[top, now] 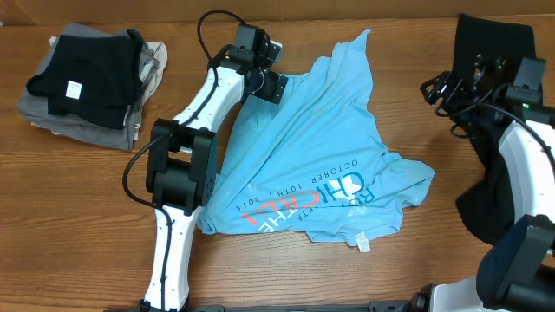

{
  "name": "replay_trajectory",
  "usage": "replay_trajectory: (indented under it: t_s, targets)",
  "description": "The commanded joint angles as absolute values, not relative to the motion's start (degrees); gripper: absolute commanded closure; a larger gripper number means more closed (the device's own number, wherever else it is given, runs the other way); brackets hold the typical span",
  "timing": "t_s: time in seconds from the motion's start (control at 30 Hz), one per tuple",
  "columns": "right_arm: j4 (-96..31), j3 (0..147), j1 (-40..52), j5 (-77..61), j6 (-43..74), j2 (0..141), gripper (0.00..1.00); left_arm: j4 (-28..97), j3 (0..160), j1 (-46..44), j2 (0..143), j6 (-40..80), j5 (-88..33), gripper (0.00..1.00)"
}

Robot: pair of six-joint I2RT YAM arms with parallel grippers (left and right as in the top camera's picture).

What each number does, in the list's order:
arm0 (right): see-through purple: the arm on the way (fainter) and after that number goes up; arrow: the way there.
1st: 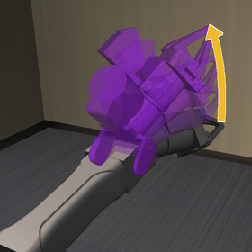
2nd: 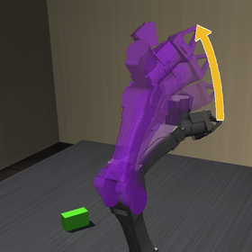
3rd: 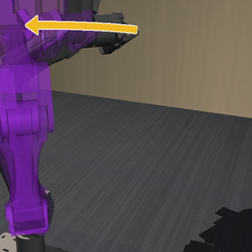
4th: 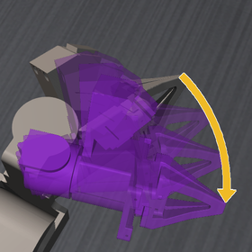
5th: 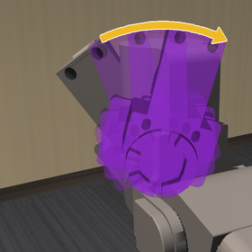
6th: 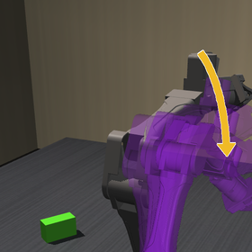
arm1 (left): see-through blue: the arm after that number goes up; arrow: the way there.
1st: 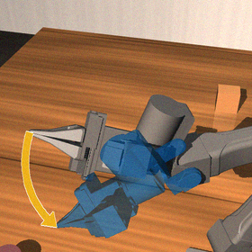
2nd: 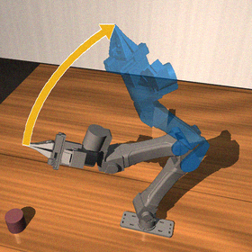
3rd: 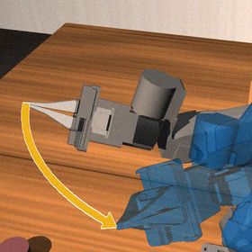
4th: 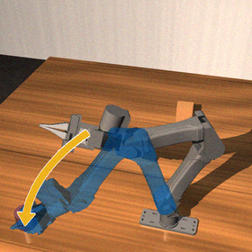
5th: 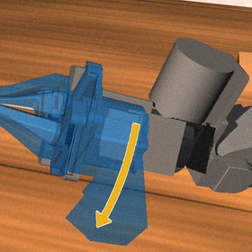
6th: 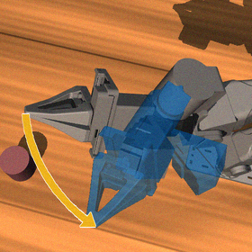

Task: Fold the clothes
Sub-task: 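Grasp the T-shirt's upper-left corner with the left gripper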

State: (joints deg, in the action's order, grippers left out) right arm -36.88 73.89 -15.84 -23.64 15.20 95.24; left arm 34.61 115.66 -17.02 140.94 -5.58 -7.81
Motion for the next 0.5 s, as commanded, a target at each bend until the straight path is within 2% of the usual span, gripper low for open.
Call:
replay_trajectory:
  t_s: [0.0, 0.03, 0.1, 0.2, 0.23, 0.33, 0.47]
  targets:
    - [-36.6, 72.4, -14.7, -21.5, 14.7, 94.3, 0.11, 34.2, 117.1, -17.6, 142.6, -4.7, -7.1, 0.31]
    - [-36.7, 72.3, -14.6, -21.5, 14.7, 94.3, 0.12, 34.2, 117.1, -17.6, 142.6, -4.7, -7.1, 0.47]
    - [-36.8, 72.3, -14.2, -21.5, 14.7, 94.3, 0.13, 34.2, 117.1, -18.0, 142.6, -4.7, -7.1, 0.64]
    - [-36.9, 72.3, -13.8, -21.5, 14.7, 94.3, 0.14, 34.2, 117.1, -18.3, 142.6, -4.7, -7.0, 0.67]
    - [-37.0, 72.3, -13.6, -21.5, 14.7, 94.3, 0.14, 34.2, 117.1, -18.4, 142.6, -4.7, -7.0, 0.72]
    - [-37.7, 72.3, -13.3, -21.5, 14.7, 94.3, 0.17, 34.3, 117.1, -18.4, 142.6, -4.1, -4.7, 0.96]
    - [-40.3, 72.3, -13.1, -20.6, 14.8, 94.3, 0.21, 36.9, 118.7, -18.2, 141.4, -3.0, -0.7, 0.96]
